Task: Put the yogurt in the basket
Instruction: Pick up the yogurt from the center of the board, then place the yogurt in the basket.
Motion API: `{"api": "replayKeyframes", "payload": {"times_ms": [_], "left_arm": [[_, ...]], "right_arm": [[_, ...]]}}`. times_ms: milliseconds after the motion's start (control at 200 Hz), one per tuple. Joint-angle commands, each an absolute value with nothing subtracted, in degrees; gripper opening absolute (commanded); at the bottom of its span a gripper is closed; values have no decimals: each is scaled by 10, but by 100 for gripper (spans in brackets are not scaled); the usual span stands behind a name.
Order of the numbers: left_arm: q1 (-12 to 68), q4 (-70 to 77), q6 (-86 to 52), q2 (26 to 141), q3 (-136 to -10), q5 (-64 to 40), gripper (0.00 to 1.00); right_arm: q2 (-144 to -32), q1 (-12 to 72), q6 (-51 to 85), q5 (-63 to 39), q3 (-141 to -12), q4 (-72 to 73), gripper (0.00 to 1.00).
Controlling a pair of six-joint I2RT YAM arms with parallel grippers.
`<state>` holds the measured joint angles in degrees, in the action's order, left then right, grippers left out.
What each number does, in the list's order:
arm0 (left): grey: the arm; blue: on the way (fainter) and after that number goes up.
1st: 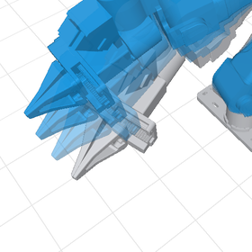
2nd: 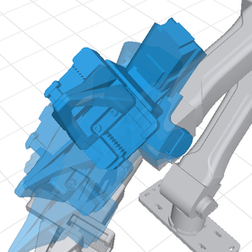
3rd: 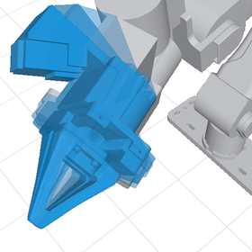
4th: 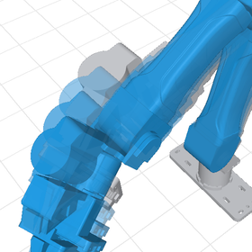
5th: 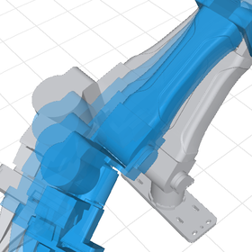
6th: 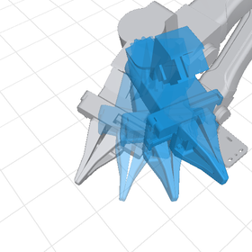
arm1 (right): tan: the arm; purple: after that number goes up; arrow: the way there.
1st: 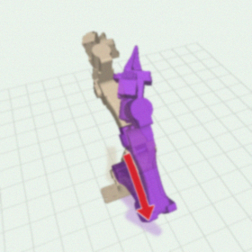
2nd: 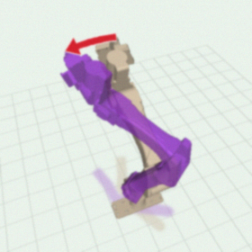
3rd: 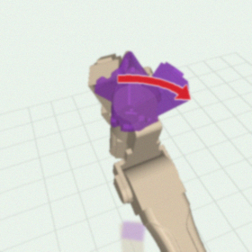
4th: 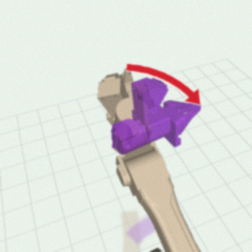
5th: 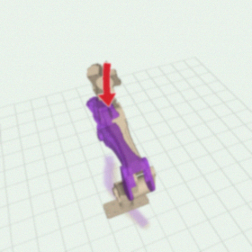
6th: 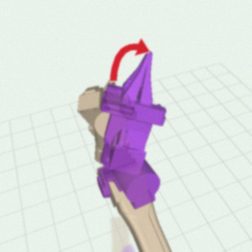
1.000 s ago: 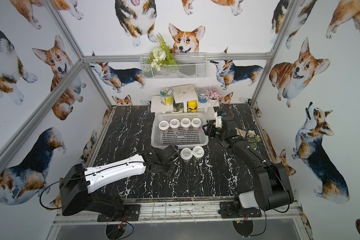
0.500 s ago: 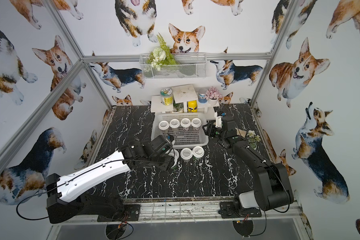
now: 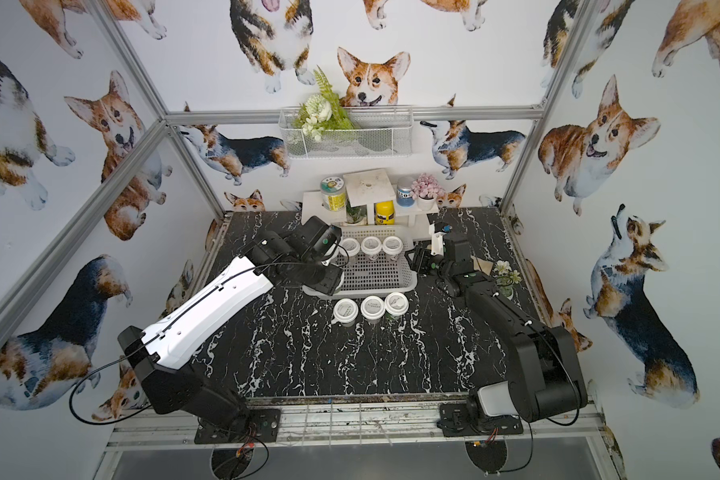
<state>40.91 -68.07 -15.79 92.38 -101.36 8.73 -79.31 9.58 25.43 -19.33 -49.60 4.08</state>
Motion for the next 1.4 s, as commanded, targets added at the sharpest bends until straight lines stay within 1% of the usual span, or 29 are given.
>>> {"api": "replayKeyframes", "payload": {"times_ms": [0,220,355,591,956,1101,1396], "left_arm": [[381,-677,-102,959,-1054,81,65],[345,-669,-66,1058,-1117,77,65],[334,-655,-58,1094,-1119,78,65],[305,-583,-53,1090,-1044,74,64],[282,-467,-49,1082,-936,51,63],[269,-437,-51,1088,-912,41,63],[265,-429,-48,1111,-906,44,64]], "right_arm": [[-797,95,253,-194,-500,60,64],[-803,95,251,-194,-503,59,64],[-806,95,249,-193,-504,58,64],[-811,94,248,-194,-504,59,64],[-814,94,248,-197,-505,60,64],[-816,95,248,-197,-505,59,64],[-819,95,246,-197,-508,59,64]]}}
